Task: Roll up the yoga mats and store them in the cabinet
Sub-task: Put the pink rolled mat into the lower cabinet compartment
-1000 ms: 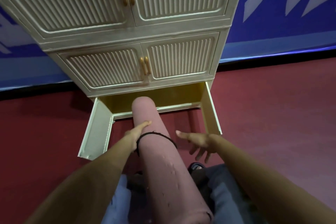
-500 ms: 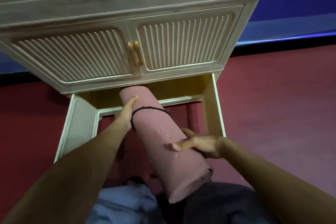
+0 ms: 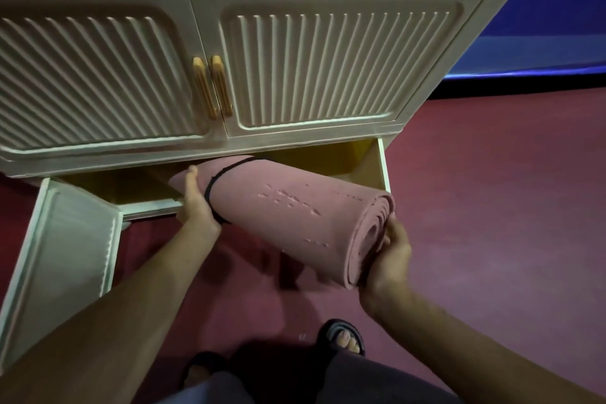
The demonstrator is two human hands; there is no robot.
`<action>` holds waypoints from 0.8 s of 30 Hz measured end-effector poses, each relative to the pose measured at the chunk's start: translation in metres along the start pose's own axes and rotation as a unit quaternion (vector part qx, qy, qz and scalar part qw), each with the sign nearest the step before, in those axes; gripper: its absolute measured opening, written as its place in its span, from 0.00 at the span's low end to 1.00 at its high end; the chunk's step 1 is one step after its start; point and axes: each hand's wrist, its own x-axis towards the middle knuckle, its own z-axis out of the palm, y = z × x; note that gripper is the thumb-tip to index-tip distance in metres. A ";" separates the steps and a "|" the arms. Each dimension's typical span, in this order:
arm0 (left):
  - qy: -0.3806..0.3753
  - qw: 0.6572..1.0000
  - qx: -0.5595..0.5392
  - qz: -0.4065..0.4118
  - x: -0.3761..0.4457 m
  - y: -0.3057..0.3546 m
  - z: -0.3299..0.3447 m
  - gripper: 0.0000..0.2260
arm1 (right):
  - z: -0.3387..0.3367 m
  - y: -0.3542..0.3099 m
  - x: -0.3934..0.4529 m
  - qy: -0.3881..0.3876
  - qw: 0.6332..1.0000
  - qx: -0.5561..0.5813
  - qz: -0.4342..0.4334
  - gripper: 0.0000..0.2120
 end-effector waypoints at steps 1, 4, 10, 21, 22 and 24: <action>0.008 1.000 -0.002 0.002 -0.006 0.000 0.003 0.44 | 0.005 -0.004 0.000 0.009 1.000 0.001 -0.002 0.25; 0.037 0.999 -0.016 0.002 -0.012 0.000 0.006 0.39 | 0.014 -0.011 0.010 0.011 1.000 0.012 -0.017 0.25; 0.141 0.990 -0.005 0.022 -0.020 0.002 0.001 0.43 | 0.020 -0.022 0.032 0.058 0.998 0.005 0.022 0.20; 0.154 0.987 0.049 0.013 -0.029 -0.005 0.032 0.38 | 0.035 -0.012 0.055 -0.014 0.975 -0.182 -0.125 0.33; 0.149 0.988 0.038 0.005 -0.025 -0.006 0.034 0.38 | 0.038 -0.010 0.058 0.022 0.971 -0.196 -0.133 0.35; 0.130 0.991 0.005 0.000 -0.016 -0.001 0.035 0.37 | 0.042 -0.011 0.062 0.101 0.963 -0.201 -0.145 0.34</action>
